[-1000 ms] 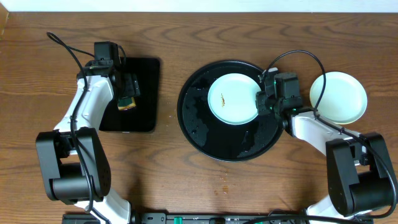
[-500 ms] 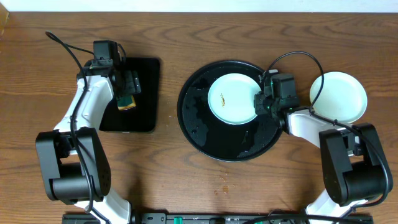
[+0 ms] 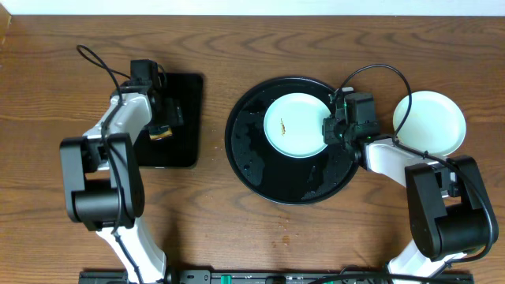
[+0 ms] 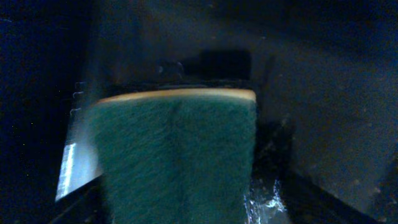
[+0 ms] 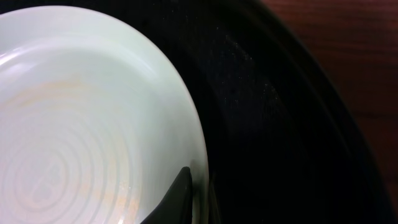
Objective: Clean dirty plates on tray and stack at the side
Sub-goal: 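Grasp the sponge on the black tray with the left gripper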
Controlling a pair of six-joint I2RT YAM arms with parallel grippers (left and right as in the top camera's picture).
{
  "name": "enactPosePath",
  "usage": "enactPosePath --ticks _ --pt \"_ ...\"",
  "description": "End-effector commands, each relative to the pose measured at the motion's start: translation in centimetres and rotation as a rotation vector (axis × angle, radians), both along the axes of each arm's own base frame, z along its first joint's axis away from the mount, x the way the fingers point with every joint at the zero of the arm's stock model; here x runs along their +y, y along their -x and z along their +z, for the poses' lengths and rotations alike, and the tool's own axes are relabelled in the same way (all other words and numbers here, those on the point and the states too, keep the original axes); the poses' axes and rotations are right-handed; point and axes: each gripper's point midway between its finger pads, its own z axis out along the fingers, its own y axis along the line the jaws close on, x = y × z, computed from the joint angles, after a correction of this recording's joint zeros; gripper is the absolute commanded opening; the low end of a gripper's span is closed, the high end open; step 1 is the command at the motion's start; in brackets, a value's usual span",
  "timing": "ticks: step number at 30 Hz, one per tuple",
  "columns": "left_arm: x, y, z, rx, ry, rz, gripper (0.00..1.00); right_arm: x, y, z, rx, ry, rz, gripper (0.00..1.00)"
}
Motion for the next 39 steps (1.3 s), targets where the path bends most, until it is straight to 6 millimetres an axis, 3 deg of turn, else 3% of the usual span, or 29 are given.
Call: enactPosePath --ticks 1,4,7,8,12,13,14,15,16,19,27,28,30,32,33,34,35,36,39 --pt "0.6 1.0 -2.3 0.059 -0.025 0.01 0.63 -0.3 0.7 -1.5 0.044 0.021 -0.009 0.06" --pt "0.6 0.6 -2.1 0.044 -0.027 0.01 0.44 -0.3 0.7 -1.5 0.044 0.021 -0.009 0.07" --pt "0.7 0.0 -0.9 0.013 -0.029 0.01 0.08 -0.3 0.7 -1.5 0.044 0.021 -0.009 0.07" --pt "0.7 -0.2 -0.4 -0.001 -0.029 0.01 0.08 -0.3 0.7 -1.5 0.044 0.021 -0.009 0.07" --pt "0.3 -0.9 2.2 -0.067 -0.013 0.004 0.12 -0.3 0.7 -1.5 0.044 0.021 -0.009 0.07" --pt "0.0 -1.1 3.0 -0.086 0.008 -0.004 0.33 -0.3 0.7 -1.5 0.044 0.021 -0.009 0.06" --pt "-0.4 -1.2 3.4 -0.098 0.024 -0.01 0.46 -0.3 0.7 -1.5 0.044 0.021 -0.009 0.06" --pt "-0.8 -1.2 3.8 -0.107 0.046 -0.019 0.59 -0.3 0.7 -1.5 0.044 0.021 -0.009 0.07" --pt "-1.1 -1.1 3.9 -0.106 0.062 -0.024 0.63 -0.3 0.7 -1.5 0.043 0.021 -0.009 0.06" --pt "-1.4 -0.1 3.2 -0.061 0.081 -0.028 0.63 -0.3 0.6 -1.5 0.04 0.02 -0.009 0.07" --pt "-1.6 2.2 -1.5 0.057 0.091 -0.023 0.63 -0.2 0.5 -1.4 0.037 0.019 -0.009 0.09" --pt "-1.6 2.3 -1.9 0.065 0.092 -0.022 0.59 -0.2 0.5 -1.4 0.037 0.019 -0.009 0.08" --pt "-1.6 2.4 -2.5 0.076 0.093 -0.022 0.12 -0.2 0.5 -1.4 0.037 0.019 -0.009 0.09" --pt "-1.6 2.4 -2.6 0.077 0.093 -0.022 0.08 -0.2 0.5 -1.4 0.037 0.019 -0.009 0.09" --pt "-1.6 2.4 -2.5 0.075 0.093 -0.022 0.11 -0.2 0.5 -1.4 0.037 0.019 -0.009 0.09" --pt "-1.6 2.4 -2.5 0.074 0.092 -0.022 0.31 -0.2 0.5 -1.4 0.036 0.019 -0.009 0.09" --pt "-1.6 2.3 -2.5 0.073 0.092 -0.022 0.57 -0.2 0.5 -1.4 0.036 0.019 -0.009 0.09" --pt "-1.6 2.2 -2.4 0.068 0.091 -0.022 0.69 -0.2 0.5 -1.4 0.034 0.018 -0.009 0.09" --pt "-1.2 1.1 -2.2 0.023 0.073 -0.02 0.72 -0.2 0.5 -1.4 0.034 0.018 -0.009 0.09"
